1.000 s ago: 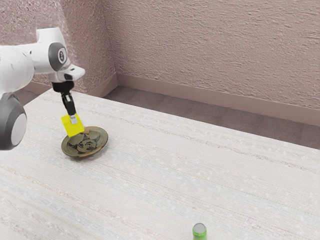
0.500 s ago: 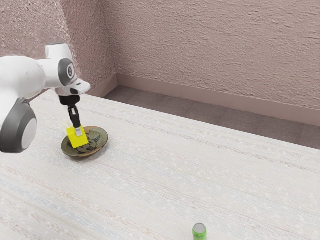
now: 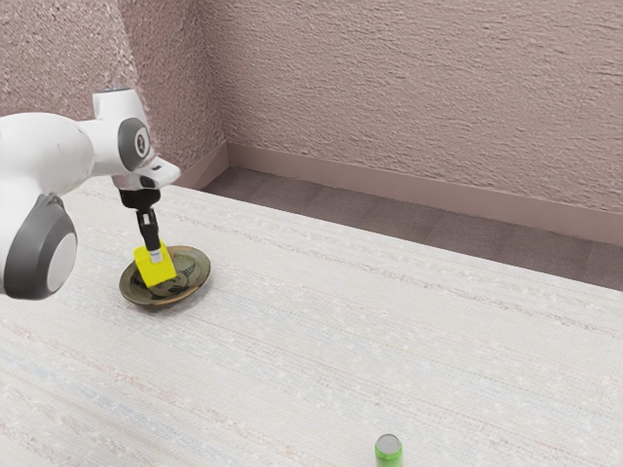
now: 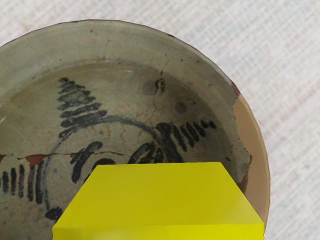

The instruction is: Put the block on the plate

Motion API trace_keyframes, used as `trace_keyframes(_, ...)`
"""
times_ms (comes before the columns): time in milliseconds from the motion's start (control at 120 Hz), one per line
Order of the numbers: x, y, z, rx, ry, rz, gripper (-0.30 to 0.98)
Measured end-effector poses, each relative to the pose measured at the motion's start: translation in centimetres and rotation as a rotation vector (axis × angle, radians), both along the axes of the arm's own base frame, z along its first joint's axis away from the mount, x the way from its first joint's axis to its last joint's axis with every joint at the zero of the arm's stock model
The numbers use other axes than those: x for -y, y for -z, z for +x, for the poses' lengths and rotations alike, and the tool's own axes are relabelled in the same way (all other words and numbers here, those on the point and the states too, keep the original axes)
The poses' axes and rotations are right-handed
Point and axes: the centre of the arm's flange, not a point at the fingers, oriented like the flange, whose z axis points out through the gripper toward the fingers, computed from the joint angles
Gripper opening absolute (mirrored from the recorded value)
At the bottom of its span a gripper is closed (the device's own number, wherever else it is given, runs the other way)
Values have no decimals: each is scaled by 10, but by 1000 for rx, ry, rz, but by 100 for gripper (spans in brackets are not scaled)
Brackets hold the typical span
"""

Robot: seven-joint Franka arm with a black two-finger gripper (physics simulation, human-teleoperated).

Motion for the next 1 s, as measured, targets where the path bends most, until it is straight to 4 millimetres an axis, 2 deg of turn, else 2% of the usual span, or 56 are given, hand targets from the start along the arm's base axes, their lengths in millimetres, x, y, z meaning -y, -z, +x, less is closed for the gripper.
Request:
trace_keyframes(125, 0, 0, -1, -2, 8, -6, 54)
trace_keyframes(267, 1, -1, -1, -3, 15, -11, 61)
trace_keyframes(367, 14, -17, 2, 22, 40, -27, 64)
trace_keyframes(467, 50, -51, 8, 66, 105, -58, 66)
trace_keyframes(550, 96, -87, 10, 95, 190, -79, 67)
trace_keyframes(650, 148, -135, 1, 119, 280, -88, 67)
trace_keyframes(750, 191, -194, -22, 143, 348, -80, 68)
trace_keyframes(842, 216, -242, -51, 157, 380, -69, 68)
trace_keyframes(933, 234, -276, -76, 155, 393, -59, 68)
trace_keyframes(1000, 244, -285, -87, 138, 393, -56, 68)
